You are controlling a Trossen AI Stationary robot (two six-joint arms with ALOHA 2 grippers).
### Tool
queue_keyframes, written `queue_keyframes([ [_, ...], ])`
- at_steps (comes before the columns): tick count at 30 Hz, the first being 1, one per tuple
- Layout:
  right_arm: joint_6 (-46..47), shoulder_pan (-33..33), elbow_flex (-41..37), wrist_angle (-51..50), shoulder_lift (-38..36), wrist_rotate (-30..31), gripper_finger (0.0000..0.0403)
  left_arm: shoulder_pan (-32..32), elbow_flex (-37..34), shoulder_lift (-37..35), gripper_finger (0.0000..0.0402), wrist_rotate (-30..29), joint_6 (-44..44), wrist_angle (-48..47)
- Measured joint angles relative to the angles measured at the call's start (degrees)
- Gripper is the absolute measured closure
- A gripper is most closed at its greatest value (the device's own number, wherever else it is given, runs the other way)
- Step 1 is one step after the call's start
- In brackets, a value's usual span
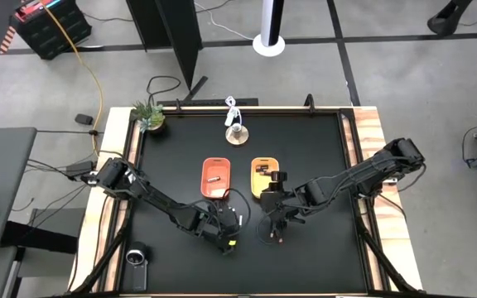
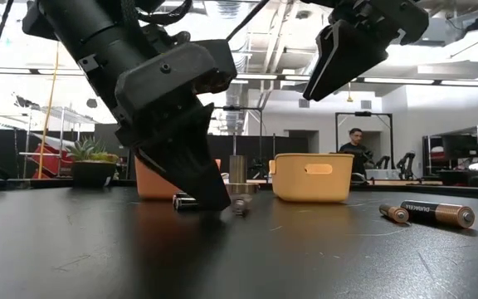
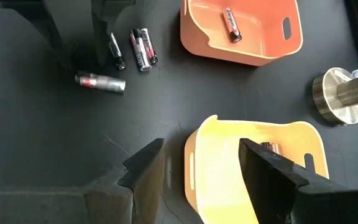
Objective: Sort batteries
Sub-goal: Put the silver battery into the orange bin
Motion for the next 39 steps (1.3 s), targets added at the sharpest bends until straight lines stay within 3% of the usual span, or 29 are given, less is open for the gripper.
queue_keyframes([
  [15, 0.4, 0.8, 0.0, -0.3, 0.0, 0.0, 0.0182, 1.5, 0.0, 0.0, 0.0260, 1.6, 0.0, 4.5],
  [22, 0.1, 3.9, 0.0, -7.4, 0.0, -0.6, 0.0182, 2.1, 0.0, 0.0, 0.0260, 1.6, 8.0, 11.9],
  [30, 10.0, 11.6, -1.1, -12.2, 0.0, -3.8, 0.0208, 2.6, 0.0, 0.0, 0.0260, 1.6, 10.5, 11.7],
  [39, 24.2, 17.2, -4.9, -8.6, 0.0, -4.5, 0.0269, 3.0, 0.0, 0.0, 0.0260, 1.7, 12.2, 13.4],
])
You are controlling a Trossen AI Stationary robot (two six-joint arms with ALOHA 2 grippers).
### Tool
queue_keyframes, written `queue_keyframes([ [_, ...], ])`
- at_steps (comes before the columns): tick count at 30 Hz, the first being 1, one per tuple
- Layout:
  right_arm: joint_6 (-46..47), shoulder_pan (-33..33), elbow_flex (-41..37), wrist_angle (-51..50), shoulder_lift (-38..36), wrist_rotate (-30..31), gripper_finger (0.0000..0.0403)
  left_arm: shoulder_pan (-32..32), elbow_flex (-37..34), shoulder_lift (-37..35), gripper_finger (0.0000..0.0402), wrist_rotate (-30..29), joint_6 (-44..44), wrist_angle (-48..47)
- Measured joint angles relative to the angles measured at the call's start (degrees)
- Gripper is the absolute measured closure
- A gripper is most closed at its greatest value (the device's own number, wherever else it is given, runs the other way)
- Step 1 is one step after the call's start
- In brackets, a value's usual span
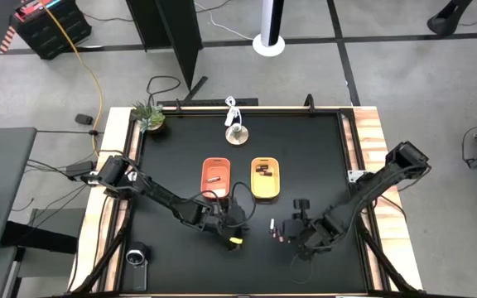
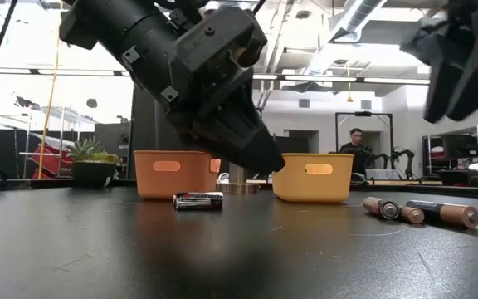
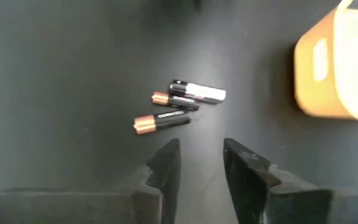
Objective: Sort batteries
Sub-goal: Put the silver battery into the orange bin
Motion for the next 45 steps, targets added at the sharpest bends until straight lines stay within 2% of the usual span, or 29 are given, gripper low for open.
queue_keyframes([
  [5, 5.0, -0.7, -3.9, 3.5, 0.0, 1.5, 0.0299, 0.0, 0.0, 0.0, 0.0260, 0.2, 1.5, 1.6],
  [11, 5.0, -2.1, -7.9, 12.8, 0.0, 1.9, 0.0349, 0.0, 0.0, 0.0, 0.0260, 0.2, 2.0, 1.7],
  [18, 4.9, -2.6, -10.9, 15.3, 0.0, 1.9, 0.0397, 0.0, 0.0, 0.0, 0.0260, 0.2, 2.6, 1.4],
  [23, 4.2, -3.8, -14.0, 19.0, 0.0, 1.5, 0.0398, 0.0, 0.0, 0.0, 0.0260, 0.3, 3.7, 1.3],
  [29, 0.6, -4.5, -14.2, 22.3, 0.0, 0.8, 0.0399, 0.0, 0.0, 0.0, 0.0260, 0.3, 3.8, 1.3],
  [36, -2.7, -6.5, -14.2, 22.8, 0.0, 0.6, 0.0399, 0.1, 0.0, 0.4, 0.0260, 2.5, 6.3, 1.5],
  [45, -2.1, -6.8, -14.2, 23.9, 1.0, 0.5, 0.0400, 0.6, 0.1, 1.5, 0.0260, 2.8, 7.0, 2.1],
])
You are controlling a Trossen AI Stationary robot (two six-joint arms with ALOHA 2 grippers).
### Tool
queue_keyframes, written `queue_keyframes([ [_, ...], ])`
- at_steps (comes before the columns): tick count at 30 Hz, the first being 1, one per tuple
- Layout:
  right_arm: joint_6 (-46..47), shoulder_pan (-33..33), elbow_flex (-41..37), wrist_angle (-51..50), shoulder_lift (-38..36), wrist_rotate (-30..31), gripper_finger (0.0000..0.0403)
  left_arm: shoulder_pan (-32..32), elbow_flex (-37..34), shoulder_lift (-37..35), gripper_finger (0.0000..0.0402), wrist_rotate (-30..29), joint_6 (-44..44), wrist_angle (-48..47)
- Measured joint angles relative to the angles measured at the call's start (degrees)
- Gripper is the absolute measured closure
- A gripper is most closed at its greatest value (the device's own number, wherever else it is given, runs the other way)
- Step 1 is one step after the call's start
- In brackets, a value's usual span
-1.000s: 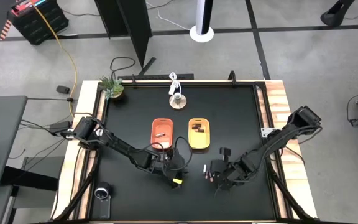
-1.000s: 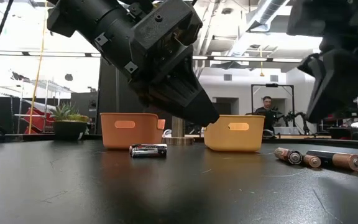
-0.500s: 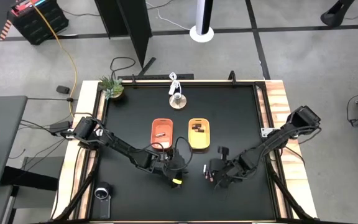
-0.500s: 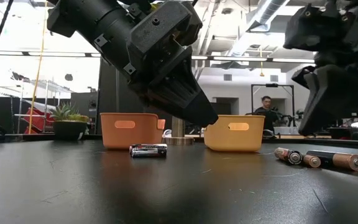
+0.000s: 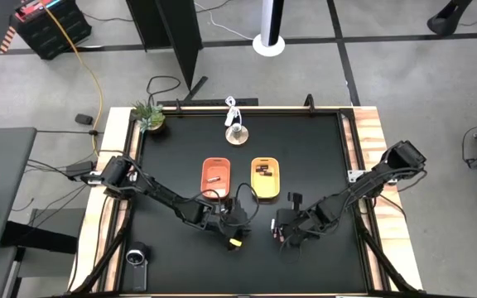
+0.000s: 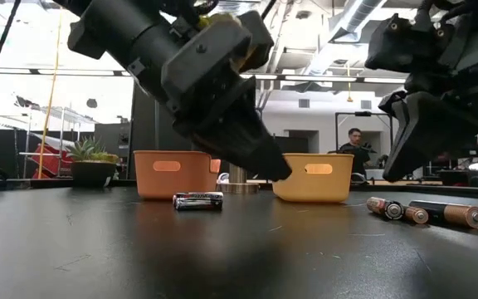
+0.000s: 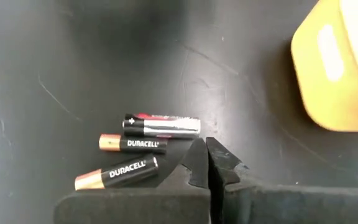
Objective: Sort batteries
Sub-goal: Put the silver battery into the orange bin
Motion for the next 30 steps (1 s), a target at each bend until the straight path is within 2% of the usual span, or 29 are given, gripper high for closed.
queue_keyframes([
  [3, 0.7, 0.2, 0.0, 1.7, 2.2, 0.1, 0.0400, 0.0, 0.0, 0.0, 0.0260, 0.0, 0.4, 0.6],
  [7, 1.6, 1.2, 0.0, 2.3, 2.8, 3.7, 0.0400, 0.0, 0.0, 0.0, 0.0260, -0.1, 0.4, 0.6],
  [30, 3.4, 0.7, 0.0, 1.7, 3.2, 1.9, 0.0400, 0.2, 0.0, 0.0, 0.0260, -0.2, 0.6, 0.8],
])
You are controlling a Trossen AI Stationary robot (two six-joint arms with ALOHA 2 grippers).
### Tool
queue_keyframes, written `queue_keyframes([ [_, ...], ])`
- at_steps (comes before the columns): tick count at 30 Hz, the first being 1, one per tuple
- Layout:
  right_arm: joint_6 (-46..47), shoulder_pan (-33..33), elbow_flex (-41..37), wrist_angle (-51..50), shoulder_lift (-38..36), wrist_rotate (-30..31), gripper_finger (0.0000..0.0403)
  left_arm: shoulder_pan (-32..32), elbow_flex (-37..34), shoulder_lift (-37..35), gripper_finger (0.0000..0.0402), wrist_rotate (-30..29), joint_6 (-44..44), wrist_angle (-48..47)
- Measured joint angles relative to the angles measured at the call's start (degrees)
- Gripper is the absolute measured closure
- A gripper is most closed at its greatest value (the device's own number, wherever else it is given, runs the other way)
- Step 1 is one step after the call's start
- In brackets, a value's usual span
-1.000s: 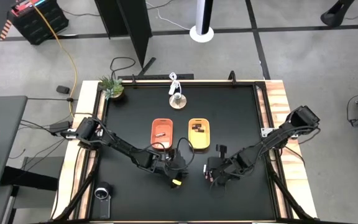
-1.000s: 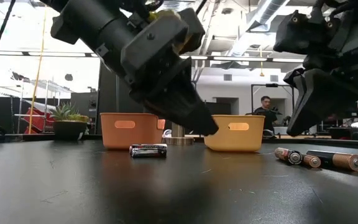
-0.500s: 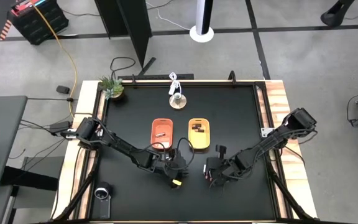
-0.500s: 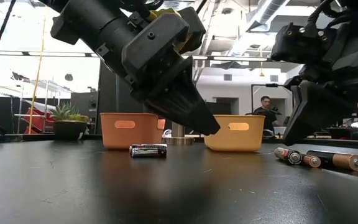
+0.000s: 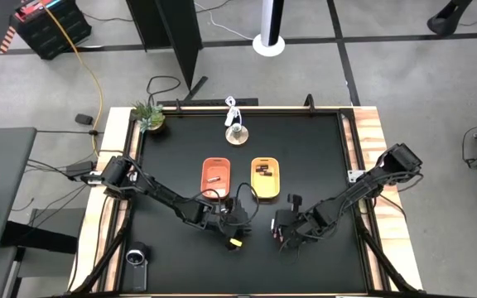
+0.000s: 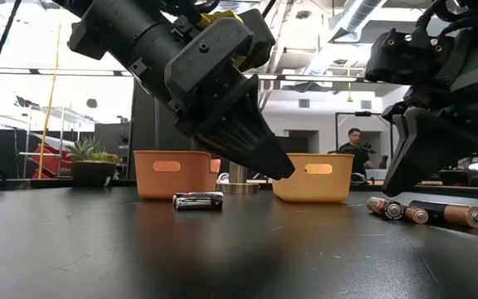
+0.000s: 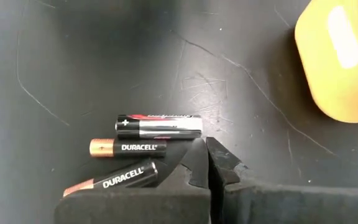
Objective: Sort batteries
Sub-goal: Put the silver battery into the orange bin
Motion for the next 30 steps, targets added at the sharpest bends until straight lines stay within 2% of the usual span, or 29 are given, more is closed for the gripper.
queue_keyframes([
  [12, 0.4, 0.0, 0.0, 4.4, 3.4, 0.0, 0.0400, 0.0, 0.0, 0.0, 0.0260, 0.0, -0.4, -0.2],
  [30, -10.0, -2.3, 0.0, 13.4, 3.4, -2.4, 0.0400, 0.3, 0.0, 0.0, 0.0260, 0.1, 4.8, 1.5],
])
